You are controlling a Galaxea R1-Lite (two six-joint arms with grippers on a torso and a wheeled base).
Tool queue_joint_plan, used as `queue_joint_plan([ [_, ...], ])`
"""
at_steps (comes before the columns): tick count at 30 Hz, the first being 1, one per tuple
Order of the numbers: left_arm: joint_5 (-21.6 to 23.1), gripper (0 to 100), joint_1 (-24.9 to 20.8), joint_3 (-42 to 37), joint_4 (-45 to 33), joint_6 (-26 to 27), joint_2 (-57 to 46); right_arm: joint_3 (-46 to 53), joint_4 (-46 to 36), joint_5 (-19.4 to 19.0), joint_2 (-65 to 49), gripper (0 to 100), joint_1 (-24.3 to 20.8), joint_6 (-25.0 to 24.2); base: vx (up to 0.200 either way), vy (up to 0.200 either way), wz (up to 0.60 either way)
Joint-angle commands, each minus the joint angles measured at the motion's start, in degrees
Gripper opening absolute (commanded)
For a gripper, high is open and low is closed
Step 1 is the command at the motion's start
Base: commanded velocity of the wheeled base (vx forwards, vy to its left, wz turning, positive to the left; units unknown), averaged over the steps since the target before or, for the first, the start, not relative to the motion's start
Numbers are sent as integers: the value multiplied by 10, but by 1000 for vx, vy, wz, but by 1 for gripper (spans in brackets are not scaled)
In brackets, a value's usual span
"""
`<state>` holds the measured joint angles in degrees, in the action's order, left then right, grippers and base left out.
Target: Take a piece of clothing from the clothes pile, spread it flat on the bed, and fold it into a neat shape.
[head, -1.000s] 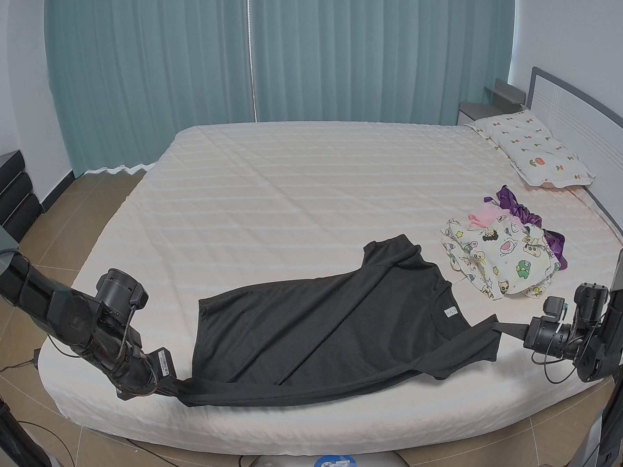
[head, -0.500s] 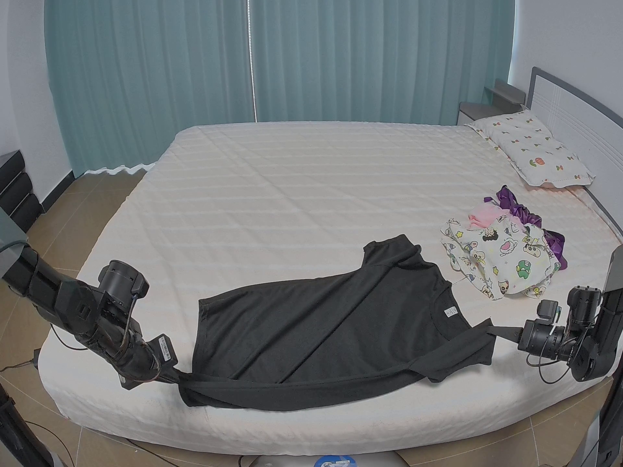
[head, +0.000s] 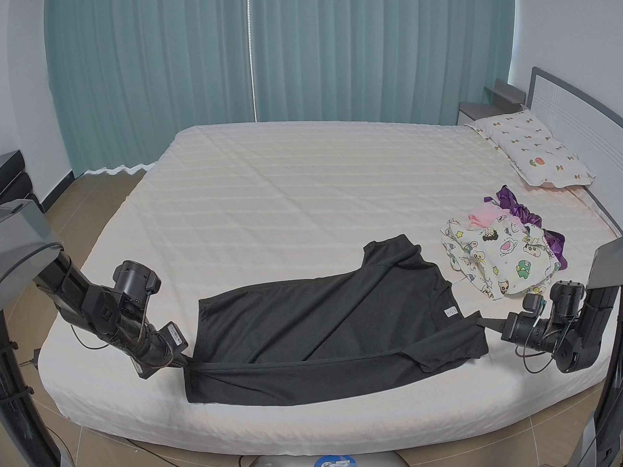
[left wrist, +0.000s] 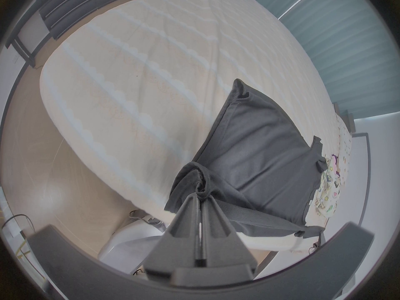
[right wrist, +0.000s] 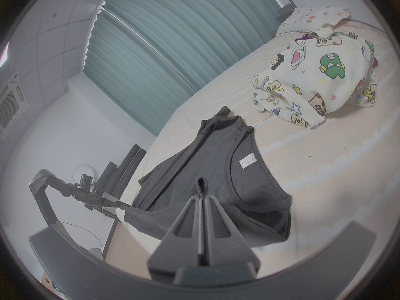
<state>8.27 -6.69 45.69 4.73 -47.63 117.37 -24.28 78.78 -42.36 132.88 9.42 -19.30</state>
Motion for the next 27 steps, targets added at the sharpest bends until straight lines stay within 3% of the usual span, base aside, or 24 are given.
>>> queue_joint_plan([
  [1,-13,0,-2,12,13,-7,37,-24,-14,19,16,0,-11,0,0,0,0],
  [6,-47,0,-3,12,49,-9,64,-45,-30,59,30,0,-28,0,0,0,0],
  [9,-49,0,-4,12,55,-9,67,-52,-32,69,34,0,-33,-1,0,0,0],
  [13,-59,0,-9,19,59,-8,74,-68,-31,111,52,0,-45,-1,0,0,0],
  [27,-123,0,-30,25,112,-12,113,-97,-33,153,67,0,-57,-14,0,0,0],
])
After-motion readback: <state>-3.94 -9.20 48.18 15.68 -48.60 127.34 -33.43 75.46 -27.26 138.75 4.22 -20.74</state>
